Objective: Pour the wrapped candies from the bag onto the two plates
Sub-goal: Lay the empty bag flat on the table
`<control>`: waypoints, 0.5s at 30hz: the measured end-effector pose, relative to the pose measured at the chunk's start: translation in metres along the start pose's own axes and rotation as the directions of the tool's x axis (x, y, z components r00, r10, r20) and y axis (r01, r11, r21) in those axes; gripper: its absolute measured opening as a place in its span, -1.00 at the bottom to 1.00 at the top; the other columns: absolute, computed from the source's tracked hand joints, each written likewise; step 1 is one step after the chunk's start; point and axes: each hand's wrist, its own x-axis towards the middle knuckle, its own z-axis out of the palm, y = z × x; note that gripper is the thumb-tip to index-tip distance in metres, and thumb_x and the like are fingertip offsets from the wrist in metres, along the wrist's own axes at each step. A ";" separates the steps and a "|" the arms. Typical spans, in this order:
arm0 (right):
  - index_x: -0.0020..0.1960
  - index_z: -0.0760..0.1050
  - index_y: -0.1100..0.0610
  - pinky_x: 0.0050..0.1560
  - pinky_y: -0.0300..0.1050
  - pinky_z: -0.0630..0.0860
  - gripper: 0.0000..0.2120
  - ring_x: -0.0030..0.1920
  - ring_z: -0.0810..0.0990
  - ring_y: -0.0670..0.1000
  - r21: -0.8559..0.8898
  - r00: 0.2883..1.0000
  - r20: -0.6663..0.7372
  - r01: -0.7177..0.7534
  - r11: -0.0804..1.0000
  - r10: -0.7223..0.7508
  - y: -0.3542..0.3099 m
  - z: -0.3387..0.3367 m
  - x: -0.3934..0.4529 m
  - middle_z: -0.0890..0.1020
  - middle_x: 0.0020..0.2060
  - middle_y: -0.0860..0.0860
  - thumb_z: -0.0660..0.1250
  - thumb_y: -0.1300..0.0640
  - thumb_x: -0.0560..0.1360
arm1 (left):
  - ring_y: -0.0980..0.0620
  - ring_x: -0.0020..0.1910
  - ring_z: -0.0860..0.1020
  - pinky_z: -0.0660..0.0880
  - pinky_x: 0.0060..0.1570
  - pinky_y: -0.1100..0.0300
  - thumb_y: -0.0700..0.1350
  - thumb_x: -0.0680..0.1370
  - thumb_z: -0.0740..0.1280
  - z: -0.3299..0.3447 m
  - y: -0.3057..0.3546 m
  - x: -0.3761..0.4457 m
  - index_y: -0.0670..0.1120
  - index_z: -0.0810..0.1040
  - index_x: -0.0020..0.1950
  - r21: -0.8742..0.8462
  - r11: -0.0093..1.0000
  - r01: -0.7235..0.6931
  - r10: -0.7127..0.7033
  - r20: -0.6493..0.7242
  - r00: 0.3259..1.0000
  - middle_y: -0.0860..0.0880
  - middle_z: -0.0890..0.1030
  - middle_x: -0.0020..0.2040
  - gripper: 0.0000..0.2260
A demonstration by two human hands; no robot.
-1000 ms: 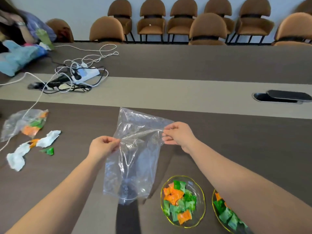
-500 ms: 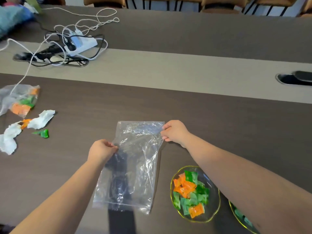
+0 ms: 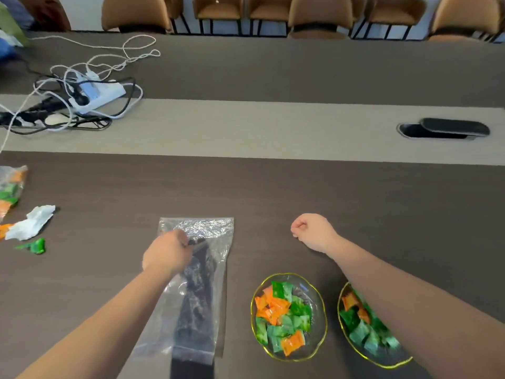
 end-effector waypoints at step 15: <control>-0.14 0.59 0.10 -0.20 -0.30 0.45 -0.91 -0.25 0.56 -0.09 0.021 0.982 0.142 -0.129 0.991 0.124 0.118 -0.072 -0.060 0.61 -0.22 -0.03 0.32 0.22 0.46 | -0.06 0.17 0.57 0.45 0.13 0.26 -0.15 0.48 0.26 0.062 0.106 -0.022 -0.08 0.58 0.15 0.103 0.947 -0.305 0.242 0.400 0.884 -0.07 0.62 0.18 -0.73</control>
